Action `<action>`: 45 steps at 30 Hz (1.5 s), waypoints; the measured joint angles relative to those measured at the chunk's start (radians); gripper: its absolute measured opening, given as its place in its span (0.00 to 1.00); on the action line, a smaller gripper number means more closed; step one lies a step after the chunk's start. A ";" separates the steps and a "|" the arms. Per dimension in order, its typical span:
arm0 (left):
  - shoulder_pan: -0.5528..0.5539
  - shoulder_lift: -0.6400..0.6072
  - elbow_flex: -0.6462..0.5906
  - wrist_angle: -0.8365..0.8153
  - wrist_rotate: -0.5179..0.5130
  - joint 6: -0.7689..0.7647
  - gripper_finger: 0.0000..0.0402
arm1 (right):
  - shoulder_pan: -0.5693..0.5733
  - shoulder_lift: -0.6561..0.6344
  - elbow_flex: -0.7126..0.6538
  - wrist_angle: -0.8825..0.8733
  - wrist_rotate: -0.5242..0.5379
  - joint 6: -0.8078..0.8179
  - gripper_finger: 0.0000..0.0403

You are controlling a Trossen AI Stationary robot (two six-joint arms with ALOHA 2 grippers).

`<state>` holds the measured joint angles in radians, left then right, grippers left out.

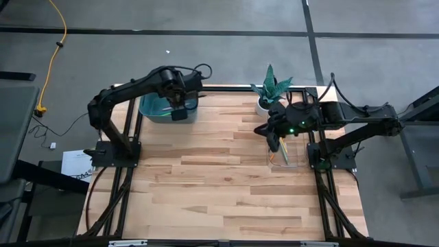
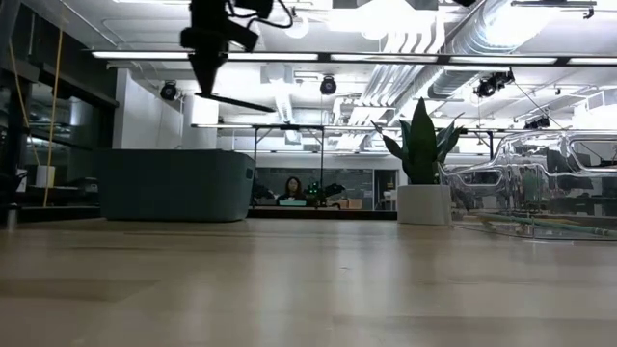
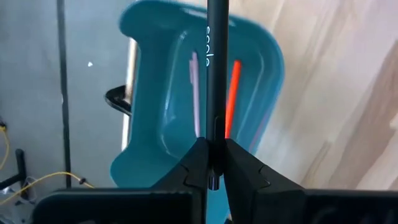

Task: Sort pens & pencils
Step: Put the black pen into the blue bin

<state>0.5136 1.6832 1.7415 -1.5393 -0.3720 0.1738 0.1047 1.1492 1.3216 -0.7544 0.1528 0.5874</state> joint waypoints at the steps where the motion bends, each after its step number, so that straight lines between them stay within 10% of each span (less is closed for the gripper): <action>1: 0.007 -0.016 -0.023 0.004 0.007 0.012 0.06 | 0.000 0.000 0.000 0.018 0.000 0.010 0.05; 18: 0.211 -0.277 -0.419 0.247 0.096 0.131 0.06 | 0.003 0.000 0.000 0.217 0.000 0.087 0.05; 45: 0.403 -0.276 -0.529 0.428 0.215 0.366 0.14 | 0.070 0.094 0.000 0.322 0.087 0.157 0.05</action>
<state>0.9169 1.4071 1.2125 -1.1114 -0.1565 0.5402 0.1749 1.2428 1.3220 -0.4320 0.2394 0.7444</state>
